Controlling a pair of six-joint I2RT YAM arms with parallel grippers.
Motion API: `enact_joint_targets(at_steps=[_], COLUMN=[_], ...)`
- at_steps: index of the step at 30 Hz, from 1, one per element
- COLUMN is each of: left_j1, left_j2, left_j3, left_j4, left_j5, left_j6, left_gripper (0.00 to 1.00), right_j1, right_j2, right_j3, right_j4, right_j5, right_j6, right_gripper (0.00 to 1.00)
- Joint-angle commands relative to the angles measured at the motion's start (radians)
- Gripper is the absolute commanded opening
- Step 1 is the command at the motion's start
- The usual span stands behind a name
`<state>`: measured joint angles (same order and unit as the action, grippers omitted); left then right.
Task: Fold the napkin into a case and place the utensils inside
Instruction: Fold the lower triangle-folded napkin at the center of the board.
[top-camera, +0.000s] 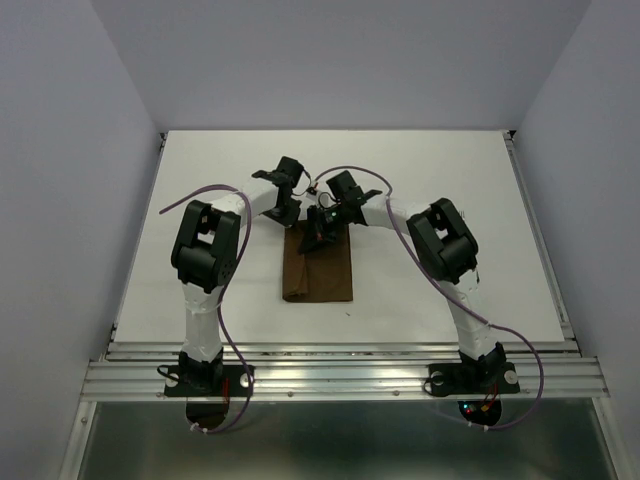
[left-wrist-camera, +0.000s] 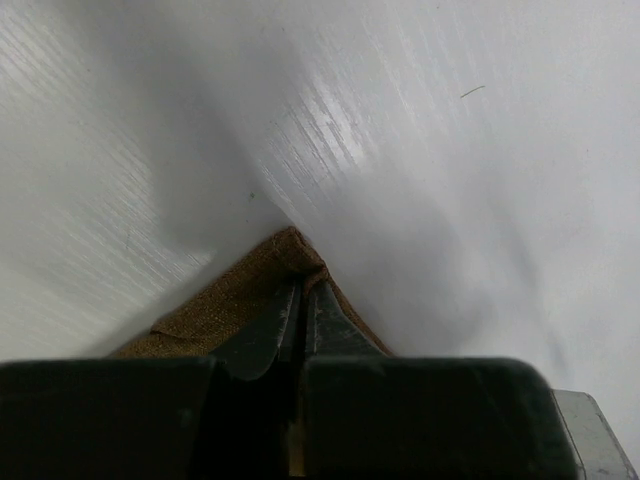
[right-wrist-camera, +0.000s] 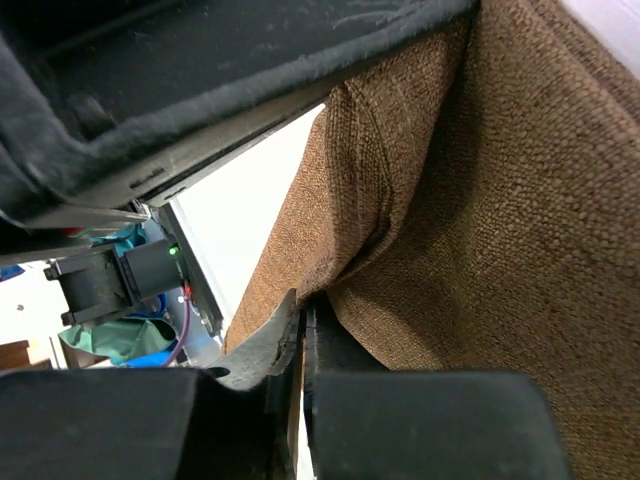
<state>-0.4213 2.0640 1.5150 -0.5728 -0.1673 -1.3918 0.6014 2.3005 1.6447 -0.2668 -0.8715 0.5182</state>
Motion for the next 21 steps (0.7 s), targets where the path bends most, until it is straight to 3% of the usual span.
enact_joint_targets(at_steps=[1, 6, 11, 21], left_j1=[-0.027, -0.031, -0.033, -0.024], left_j2=[-0.004, -0.054, -0.099, -0.136], left_j3=[-0.049, -0.065, -0.058, -0.003], left_j4=[-0.015, 0.03, 0.045, 0.036], left_j5=[-0.029, -0.029, -0.035, -0.049], left_j6=[0.045, 0.102, 0.16, 0.275], left_gripper=[0.14, 0.45, 0.62, 0.62], right_j1=[-0.021, -0.04, -0.04, -0.04], right_j2=[-0.003, -0.016, -0.029, -0.03], right_j3=[0.014, -0.026, -0.083, -0.112], right_j4=[0.011, 0.023, 0.089, 0.112], right_j5=[-0.012, 0.0, -0.026, -0.014], right_j6=[-0.01, -0.023, -0.006, -0.009], right_gripper=[0.01, 0.01, 0.01, 0.01])
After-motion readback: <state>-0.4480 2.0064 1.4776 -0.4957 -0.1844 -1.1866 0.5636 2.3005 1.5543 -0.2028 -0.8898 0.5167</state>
